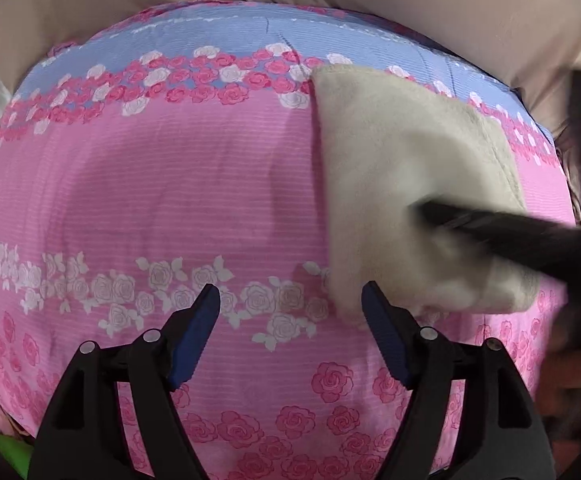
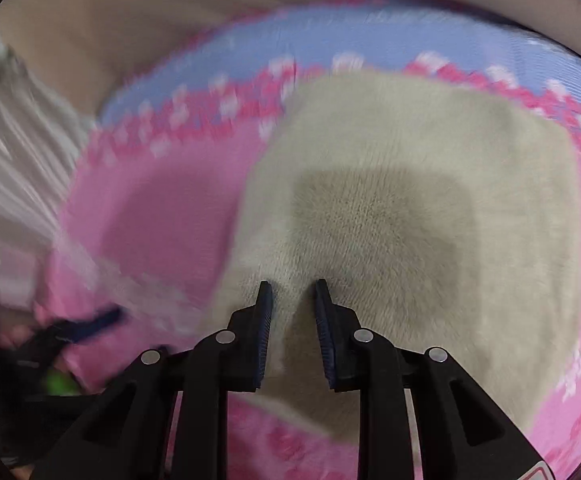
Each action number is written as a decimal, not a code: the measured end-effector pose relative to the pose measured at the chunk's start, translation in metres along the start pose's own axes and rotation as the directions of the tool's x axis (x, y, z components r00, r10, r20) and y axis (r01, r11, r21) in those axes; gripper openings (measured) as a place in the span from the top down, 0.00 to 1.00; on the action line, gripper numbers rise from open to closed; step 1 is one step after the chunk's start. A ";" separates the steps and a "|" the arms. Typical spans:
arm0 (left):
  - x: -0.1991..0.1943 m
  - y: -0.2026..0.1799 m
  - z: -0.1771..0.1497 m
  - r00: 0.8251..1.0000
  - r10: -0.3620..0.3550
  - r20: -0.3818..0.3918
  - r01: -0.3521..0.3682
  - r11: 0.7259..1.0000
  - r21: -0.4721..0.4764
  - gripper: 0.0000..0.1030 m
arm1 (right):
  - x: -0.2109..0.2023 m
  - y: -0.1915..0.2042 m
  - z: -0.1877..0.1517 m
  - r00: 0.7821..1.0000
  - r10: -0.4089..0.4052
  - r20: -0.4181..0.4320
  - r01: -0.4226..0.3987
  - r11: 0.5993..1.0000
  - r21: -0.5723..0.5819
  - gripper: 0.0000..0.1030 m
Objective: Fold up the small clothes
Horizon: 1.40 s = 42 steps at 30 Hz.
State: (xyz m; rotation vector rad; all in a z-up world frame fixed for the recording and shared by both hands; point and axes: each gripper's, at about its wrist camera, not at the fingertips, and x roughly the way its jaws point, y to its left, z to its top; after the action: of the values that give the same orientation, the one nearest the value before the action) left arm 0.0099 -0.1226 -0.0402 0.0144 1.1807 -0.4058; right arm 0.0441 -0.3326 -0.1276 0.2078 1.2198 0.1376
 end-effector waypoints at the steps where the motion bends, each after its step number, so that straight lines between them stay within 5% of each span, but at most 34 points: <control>1: -0.001 0.000 0.001 1.000 0.006 0.000 -0.006 1.000 0.007 0.28 | -0.005 -0.001 0.004 1.000 0.008 -0.006 -0.007 0.999 0.034 0.79; 5: -0.008 -0.001 0.003 0.999 0.047 0.022 -0.048 0.998 0.036 0.23 | -0.049 0.019 0.006 0.998 0.027 0.064 -0.027 1.000 -0.001 0.78; 9: -0.004 0.002 0.003 0.999 0.044 -0.001 -0.044 0.999 0.021 0.23 | -0.005 0.022 -0.012 0.999 -0.015 -0.029 0.013 0.998 -0.059 0.78; 13: -0.003 0.002 0.005 0.999 0.052 -0.004 -0.052 0.998 0.026 0.23 | -0.033 0.010 -0.007 0.998 0.055 0.044 -0.058 0.996 0.072 0.77; 17: -0.002 0.001 0.005 0.999 0.051 -0.009 -0.051 0.998 0.025 0.23 | -0.089 -0.036 -0.027 0.973 -0.106 0.205 0.068 0.981 0.183 0.36; 21: 0.003 -0.002 0.002 0.998 0.048 -0.029 -0.048 0.999 0.023 0.23 | -0.098 -0.112 -0.032 0.966 -0.175 0.188 0.088 0.913 0.398 0.35; 24: 0.006 -0.007 0.003 0.998 0.043 -0.047 -0.042 0.999 0.022 0.22 | -0.074 -0.153 -0.025 0.985 -0.065 0.162 -0.019 0.883 0.469 0.35; 25: 0.006 -0.011 0.004 0.998 0.038 -0.047 -0.037 0.999 0.027 0.22 | -0.057 -0.159 -0.020 0.992 -0.017 0.122 -0.042 0.883 0.468 0.45; 26: 0.006 -0.013 0.004 0.998 0.037 -0.044 -0.036 0.999 0.033 0.22 | -0.043 -0.156 -0.013 0.997 0.014 0.079 -0.047 0.895 0.443 0.73; 31: -0.007 -0.025 0.006 1.000 -0.004 -0.002 0.004 0.998 0.059 0.22 | -0.104 -0.119 0.016 0.972 -0.005 0.233 -0.066 0.954 0.293 0.85; 33: -0.010 -0.026 0.006 0.999 -0.051 0.012 0.051 0.998 0.037 0.19 | -0.100 -0.118 0.023 0.971 -0.084 0.224 0.025 0.967 0.253 0.84; 36: -0.008 -0.030 0.008 0.995 -0.097 -0.005 0.097 0.995 0.008 0.19 | -0.034 -0.140 0.019 0.980 -0.200 0.001 0.194 0.948 0.254 0.70; 42: -0.006 -0.037 0.014 0.996 -0.091 -0.010 0.091 0.996 -0.006 0.19 | -0.094 -0.139 0.001 0.970 -0.158 0.182 0.079 0.922 0.379 0.45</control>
State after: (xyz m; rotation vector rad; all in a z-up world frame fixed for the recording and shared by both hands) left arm 0.0091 -0.1579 -0.0222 -0.0422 1.1953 -0.4832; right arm 0.0121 -0.4879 -0.0736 0.4640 1.0357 -0.2204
